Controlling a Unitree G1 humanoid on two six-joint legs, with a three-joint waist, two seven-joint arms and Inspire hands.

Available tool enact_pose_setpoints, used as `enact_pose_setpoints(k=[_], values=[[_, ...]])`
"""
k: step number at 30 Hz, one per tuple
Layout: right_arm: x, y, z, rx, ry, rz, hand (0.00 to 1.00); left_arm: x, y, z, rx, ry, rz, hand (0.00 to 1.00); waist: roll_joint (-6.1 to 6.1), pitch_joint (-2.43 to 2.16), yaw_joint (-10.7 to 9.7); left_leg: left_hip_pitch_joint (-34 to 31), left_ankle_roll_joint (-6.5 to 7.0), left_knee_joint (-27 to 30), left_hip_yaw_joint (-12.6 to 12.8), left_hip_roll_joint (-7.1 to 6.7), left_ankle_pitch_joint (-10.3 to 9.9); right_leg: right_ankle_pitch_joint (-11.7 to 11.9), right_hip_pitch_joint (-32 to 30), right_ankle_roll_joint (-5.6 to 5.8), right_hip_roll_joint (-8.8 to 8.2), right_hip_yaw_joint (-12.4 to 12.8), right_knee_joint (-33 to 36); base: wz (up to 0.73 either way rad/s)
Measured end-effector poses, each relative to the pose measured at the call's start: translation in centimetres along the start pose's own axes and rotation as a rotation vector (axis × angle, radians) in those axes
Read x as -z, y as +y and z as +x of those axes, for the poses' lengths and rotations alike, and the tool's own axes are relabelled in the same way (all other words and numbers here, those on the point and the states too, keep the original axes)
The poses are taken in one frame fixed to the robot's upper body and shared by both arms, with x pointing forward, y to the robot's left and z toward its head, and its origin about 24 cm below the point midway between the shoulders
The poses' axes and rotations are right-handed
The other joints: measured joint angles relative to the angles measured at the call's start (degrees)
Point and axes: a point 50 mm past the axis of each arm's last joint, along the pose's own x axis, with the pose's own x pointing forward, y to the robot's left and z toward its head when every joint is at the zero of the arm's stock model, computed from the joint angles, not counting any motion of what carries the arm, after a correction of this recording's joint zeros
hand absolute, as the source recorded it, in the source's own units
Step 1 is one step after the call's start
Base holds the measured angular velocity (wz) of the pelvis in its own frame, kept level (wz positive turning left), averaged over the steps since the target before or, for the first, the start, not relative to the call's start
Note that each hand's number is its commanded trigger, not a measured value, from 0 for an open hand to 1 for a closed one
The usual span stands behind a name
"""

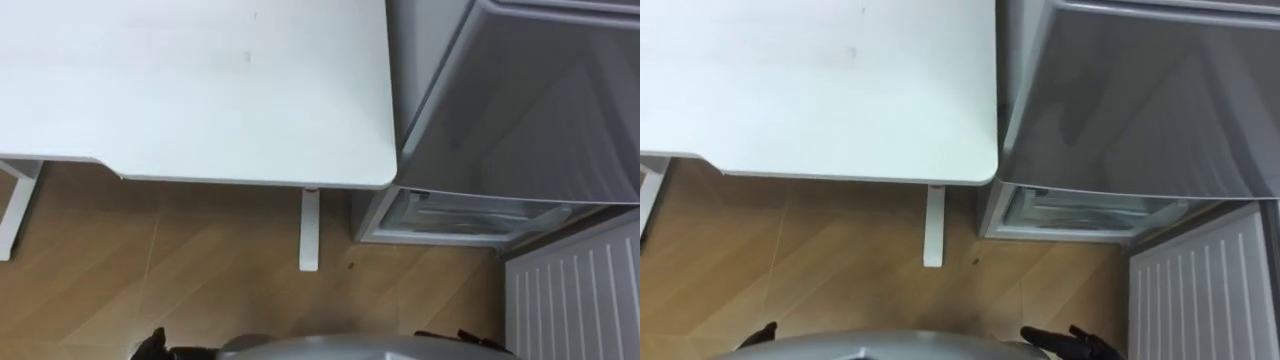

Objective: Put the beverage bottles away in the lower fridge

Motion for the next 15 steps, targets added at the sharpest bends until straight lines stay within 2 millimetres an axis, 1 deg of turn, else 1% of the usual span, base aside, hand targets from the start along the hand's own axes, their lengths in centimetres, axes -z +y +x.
enact_pose_setpoints(k=[6, 8, 9, 12, 13, 15], values=[[-0.2, 0.1, 0.1, 0.011, 0.007, -0.004, 0.00, -0.2, -0.1, 0.0, 0.002, -0.008, 0.014, 0.00, 0.16, 0.03, -0.30, 0.61, -0.10, -1.18, 0.23, -0.08, 0.88, 0.15, 0.16, -0.22, 0.01, 0.62, 0.04, -0.01], [-0.4, 0.2, 0.2, 0.020, 0.013, -0.034, 0.00, -0.5, -0.2, 0.1, 0.005, -0.013, 0.029, 0.00, 0.13, 0.04, -0.35, 0.62, -0.13, -1.15, 0.66, -0.05, 0.99, 0.19, 0.15, -0.27, 0.03, 0.84, 0.05, -0.04], [-0.6, 0.2, 0.2, 0.024, 0.015, -0.058, 0.00, -0.4, -0.2, 0.1, 0.005, -0.014, 0.042, 0.00, -0.05, 0.15, -0.32, 0.61, -0.15, -1.13, 0.75, -0.03, 1.07, 0.23, 0.09, -0.33, 0.03, 0.84, 0.13, -0.03], [-1.1, 0.5, 0.3, 0.034, 0.012, -0.112, 0.00, -0.6, -0.2, 0.1, 0.006, -0.018, 0.049, 0.00, -0.18, 0.17, -0.27, 0.59, -0.16, -1.12, 0.86, 0.01, 1.18, 0.34, 0.02, -0.45, 0.04, 0.85, 0.18, 0.00], [-1.3, 0.5, 0.4, 0.042, 0.008, -0.128, 0.00, -0.7, -0.2, 0.1, 0.006, -0.021, 0.056, 0.00, -0.44, 0.24, -0.19, 0.64, -0.16, -1.13, 0.85, 0.02, 1.18, 0.37, 0.03, -0.45, 0.04, 0.85, 0.20, 0.00], [-1.6, 0.6, 0.4, 0.050, 0.000, -0.153, 0.00, -0.7, -0.2, 0.1, 0.004, -0.022, 0.075, 0.00, -0.42, 0.18, -0.15, 0.69, -0.16, -1.13, 0.86, 0.06, 1.18, 0.50, 0.03, -0.48, 0.07, 0.84, 0.20, 0.00]])
